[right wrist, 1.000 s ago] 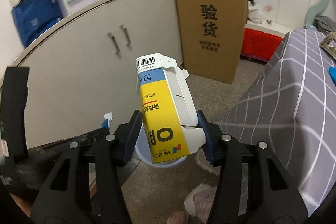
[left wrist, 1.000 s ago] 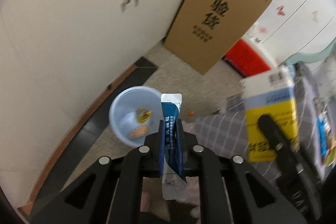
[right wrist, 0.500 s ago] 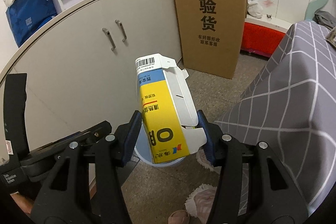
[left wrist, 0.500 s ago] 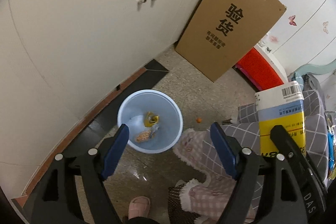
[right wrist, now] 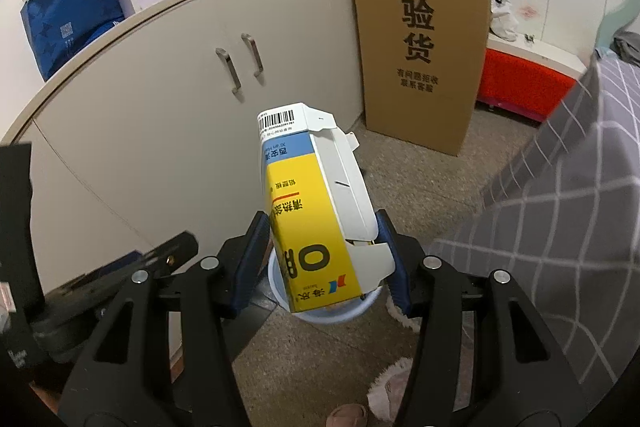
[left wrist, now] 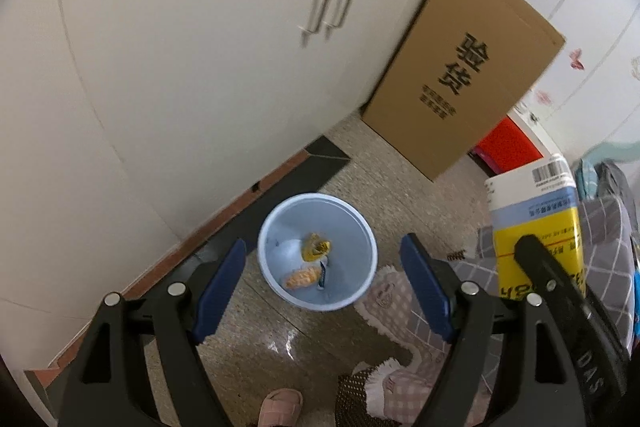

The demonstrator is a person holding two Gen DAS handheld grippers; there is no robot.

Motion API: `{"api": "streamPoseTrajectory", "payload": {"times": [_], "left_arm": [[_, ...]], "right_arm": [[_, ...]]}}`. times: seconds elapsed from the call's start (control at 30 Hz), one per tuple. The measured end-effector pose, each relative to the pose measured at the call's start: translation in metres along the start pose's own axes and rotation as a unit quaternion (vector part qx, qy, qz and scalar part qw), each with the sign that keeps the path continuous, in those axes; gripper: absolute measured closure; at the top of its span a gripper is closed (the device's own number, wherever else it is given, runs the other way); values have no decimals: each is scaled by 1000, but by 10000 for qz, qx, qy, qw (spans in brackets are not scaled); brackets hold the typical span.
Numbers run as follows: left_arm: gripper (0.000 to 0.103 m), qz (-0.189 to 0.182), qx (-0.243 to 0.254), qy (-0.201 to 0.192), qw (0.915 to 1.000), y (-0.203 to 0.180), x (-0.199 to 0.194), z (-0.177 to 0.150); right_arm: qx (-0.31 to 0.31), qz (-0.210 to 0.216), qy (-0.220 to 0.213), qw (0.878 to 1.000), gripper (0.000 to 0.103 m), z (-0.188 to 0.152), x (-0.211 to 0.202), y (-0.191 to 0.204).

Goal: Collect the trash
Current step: 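Carry the blue tube and yellow carton to the wastebasket and release both, then swing both tools back toward the table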

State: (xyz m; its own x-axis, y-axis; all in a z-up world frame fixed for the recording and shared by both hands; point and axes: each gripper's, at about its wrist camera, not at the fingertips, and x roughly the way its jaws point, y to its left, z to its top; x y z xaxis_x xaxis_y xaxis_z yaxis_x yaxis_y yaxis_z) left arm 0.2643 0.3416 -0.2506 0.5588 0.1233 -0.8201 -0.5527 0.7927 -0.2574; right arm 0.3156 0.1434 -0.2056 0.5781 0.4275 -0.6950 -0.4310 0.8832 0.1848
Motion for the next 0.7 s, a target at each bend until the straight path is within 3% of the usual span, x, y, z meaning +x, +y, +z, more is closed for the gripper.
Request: {"api": "streamPoseTrajectory", "payload": {"times": [0.03,0.13,0.17,0.2,0.37,0.7], "left_arm": [[25,2,-42,-12,10000,3,0,1],[25,-61,-230,46,9997,13,0,6],[25,-64,-281,52,9996,15,0,7],[25,-53,-315,32,9995,17,-2,7],[25,-10,-297,-64,9995,17,-14,8],[24,-208,-204,-421,9987,-6,-66,2]], "right_arm": [[14,50,-62,10000,48,4,3,2],[98,405,-233,9989,24,17,15,4],[99,293,-247,9992,21,19,18,4],[100,81,-246,9996,21,21,20,3],[297,-74,-109,9995,20,15,12,-6],[446,-53,-170,9988,20,8,-42,-14]]}}
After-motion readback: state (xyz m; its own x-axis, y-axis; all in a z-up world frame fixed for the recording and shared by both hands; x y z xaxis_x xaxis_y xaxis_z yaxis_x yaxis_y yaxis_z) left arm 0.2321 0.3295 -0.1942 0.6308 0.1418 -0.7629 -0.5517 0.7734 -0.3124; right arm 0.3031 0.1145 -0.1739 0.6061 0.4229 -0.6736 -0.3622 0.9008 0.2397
